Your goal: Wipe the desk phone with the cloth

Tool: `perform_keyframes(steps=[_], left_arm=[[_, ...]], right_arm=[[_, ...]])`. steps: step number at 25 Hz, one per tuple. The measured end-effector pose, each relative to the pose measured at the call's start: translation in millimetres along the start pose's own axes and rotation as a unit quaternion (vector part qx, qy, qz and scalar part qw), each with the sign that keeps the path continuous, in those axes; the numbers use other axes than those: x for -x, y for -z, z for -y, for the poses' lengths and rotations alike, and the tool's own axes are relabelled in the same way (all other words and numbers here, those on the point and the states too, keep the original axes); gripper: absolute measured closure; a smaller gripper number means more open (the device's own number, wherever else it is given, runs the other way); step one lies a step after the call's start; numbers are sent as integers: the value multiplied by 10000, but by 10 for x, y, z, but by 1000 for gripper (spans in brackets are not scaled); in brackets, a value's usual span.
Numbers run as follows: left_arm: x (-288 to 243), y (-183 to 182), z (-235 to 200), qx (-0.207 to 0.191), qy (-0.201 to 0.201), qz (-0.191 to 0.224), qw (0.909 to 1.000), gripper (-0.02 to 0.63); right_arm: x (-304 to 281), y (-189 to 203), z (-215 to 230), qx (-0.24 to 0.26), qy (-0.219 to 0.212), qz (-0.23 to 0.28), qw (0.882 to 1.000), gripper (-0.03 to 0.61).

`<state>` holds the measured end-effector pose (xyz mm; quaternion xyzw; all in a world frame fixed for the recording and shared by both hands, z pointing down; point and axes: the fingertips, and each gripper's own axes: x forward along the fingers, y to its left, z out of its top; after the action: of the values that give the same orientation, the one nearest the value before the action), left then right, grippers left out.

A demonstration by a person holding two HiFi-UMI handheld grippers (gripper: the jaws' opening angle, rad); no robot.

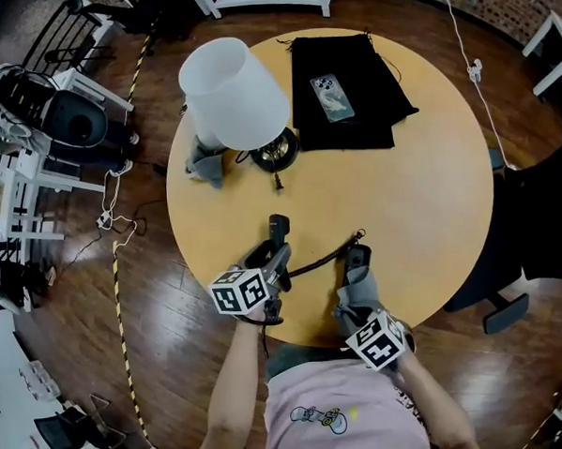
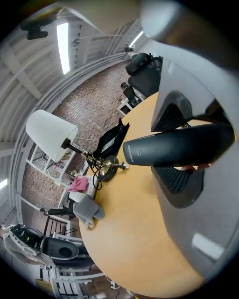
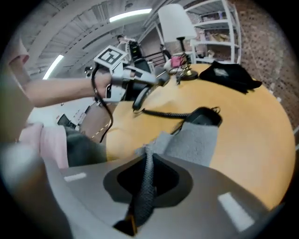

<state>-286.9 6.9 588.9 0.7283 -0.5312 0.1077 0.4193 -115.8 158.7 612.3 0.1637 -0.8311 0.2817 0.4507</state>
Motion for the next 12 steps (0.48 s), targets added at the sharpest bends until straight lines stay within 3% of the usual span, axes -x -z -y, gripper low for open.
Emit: perform_keyframes(steps=[3, 7, 9, 12], left_arm=[[-2, 28, 64, -156, 104, -128, 9997, 371], [-52, 182, 68, -485, -172, -553, 9971, 371], [-109, 283, 34, -598, -384, -802, 9942, 371], [-166, 350, 35, -633, -564, -887, 9924, 371]], right_arm=[[-30, -114, 135, -140, 170, 140, 9997, 549], [227, -703, 752, -633, 1058, 920, 9881, 549], [191, -768, 935, -737, 1277, 871, 9852, 549], [31, -628, 806, -791, 1079, 570, 9894, 549]])
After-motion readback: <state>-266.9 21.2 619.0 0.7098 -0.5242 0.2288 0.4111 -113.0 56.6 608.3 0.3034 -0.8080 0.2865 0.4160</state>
